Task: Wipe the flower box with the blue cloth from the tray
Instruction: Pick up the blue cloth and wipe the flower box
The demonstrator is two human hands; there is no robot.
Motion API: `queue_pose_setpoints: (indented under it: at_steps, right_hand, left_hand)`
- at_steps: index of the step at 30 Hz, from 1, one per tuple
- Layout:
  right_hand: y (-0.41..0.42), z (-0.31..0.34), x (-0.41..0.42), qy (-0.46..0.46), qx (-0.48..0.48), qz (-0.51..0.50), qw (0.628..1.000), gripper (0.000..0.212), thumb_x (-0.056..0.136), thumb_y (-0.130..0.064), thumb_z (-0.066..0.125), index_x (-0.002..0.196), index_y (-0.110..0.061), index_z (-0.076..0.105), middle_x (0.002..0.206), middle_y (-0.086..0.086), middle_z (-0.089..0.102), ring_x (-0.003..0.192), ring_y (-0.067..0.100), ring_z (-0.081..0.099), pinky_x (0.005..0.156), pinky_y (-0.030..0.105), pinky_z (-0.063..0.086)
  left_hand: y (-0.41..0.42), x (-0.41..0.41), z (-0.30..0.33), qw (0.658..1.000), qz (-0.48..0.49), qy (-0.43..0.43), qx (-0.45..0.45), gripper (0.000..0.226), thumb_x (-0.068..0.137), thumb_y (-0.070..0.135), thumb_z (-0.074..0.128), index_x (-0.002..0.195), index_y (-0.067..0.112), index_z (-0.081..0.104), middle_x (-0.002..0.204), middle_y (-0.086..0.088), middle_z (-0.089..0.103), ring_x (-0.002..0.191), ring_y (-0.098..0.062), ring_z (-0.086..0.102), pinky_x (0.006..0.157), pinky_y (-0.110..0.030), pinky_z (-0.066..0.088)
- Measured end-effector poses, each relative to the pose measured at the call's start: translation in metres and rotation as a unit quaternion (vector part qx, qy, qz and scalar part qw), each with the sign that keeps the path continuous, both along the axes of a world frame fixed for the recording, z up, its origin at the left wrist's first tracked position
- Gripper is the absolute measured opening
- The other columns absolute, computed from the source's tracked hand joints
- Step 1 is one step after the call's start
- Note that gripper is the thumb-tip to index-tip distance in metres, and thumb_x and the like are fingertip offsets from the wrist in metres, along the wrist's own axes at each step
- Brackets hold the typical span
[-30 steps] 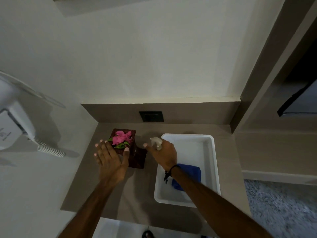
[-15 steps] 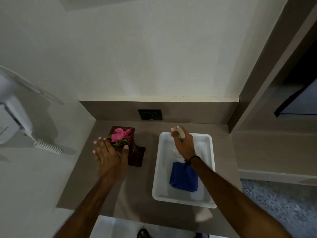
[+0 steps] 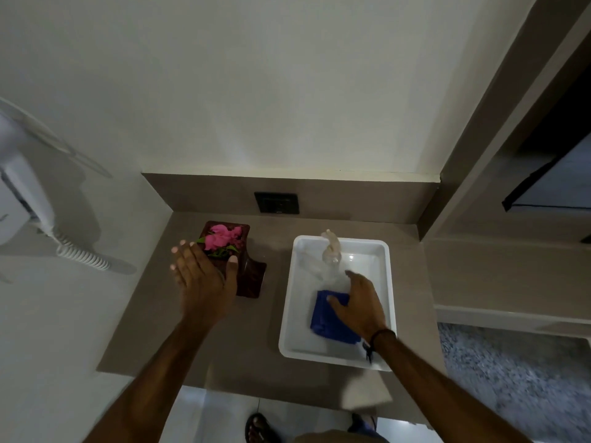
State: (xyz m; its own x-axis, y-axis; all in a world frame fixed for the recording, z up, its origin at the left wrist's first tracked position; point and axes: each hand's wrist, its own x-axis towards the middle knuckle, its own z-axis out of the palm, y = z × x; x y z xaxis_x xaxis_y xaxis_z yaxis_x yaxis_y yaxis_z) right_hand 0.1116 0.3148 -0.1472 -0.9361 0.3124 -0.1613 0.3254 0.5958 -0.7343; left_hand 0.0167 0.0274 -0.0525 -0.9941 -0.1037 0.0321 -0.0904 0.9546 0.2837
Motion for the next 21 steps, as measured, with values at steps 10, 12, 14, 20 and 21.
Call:
queue_pose_setpoints:
  at_steps: [10,12,14,20,21]
  right_hand:
    - [-0.015,-0.027,0.026,-0.079,0.22,0.244,0.941,0.099,0.078,-0.059,0.069,0.154,-0.013,0.026,0.161,0.007,0.032,0.15,0.027,0.029,0.124,0.04,0.015]
    - [-0.015,-0.028,0.026,-0.082,0.236,0.247,0.936,0.086,0.089,-0.052,0.062,0.155,-0.013,0.024,0.162,0.009,0.029,0.151,0.027,0.026,0.124,0.041,0.014]
    - [-0.016,-0.027,0.026,-0.084,0.26,0.258,0.927,0.073,0.097,-0.042,0.054,0.156,-0.01,0.023,0.162,0.012,0.028,0.151,0.03,0.025,0.124,0.043,0.015]
    - [-0.014,0.009,0.012,-0.043,0.084,0.162,0.982,0.032,0.097,-0.029,0.055,0.123,-0.012,0.061,0.12,0.01,0.07,0.109,0.028,0.067,0.099,0.033,0.053]
    - [-0.015,0.018,0.01,-0.044,0.006,0.129,0.991,0.028,0.097,-0.029,0.057,0.118,-0.011,0.064,0.112,0.01,0.073,0.102,0.027,0.07,0.096,0.034,0.056]
  left_hand:
    - [0.0,0.002,0.0,1.0,-0.01,0.005,0.016,0.098,0.089,0.066,0.027,0.155,-0.002,0.003,0.166,-0.027,0.002,0.154,-0.04,-0.004,0.123,-0.053,0.0]
    - [-0.001,0.002,0.0,1.0,-0.011,0.004,0.02,0.099,0.088,0.068,0.027,0.155,-0.002,0.003,0.166,-0.027,0.002,0.154,-0.04,-0.004,0.123,-0.053,0.0]
    - [-0.002,0.0,-0.001,1.0,-0.013,0.002,0.02,0.101,0.087,0.07,0.025,0.155,-0.001,0.002,0.166,-0.026,0.002,0.154,-0.04,-0.004,0.122,-0.052,-0.001]
    - [-0.001,0.001,-0.002,0.999,-0.019,0.011,0.023,0.099,0.089,0.067,0.028,0.155,-0.002,0.003,0.165,-0.028,0.003,0.154,-0.041,-0.002,0.123,-0.054,0.001]
    - [-0.001,0.001,-0.001,0.999,-0.02,0.014,0.023,0.099,0.089,0.066,0.029,0.155,-0.003,0.003,0.165,-0.028,0.004,0.154,-0.041,-0.002,0.124,-0.054,0.002]
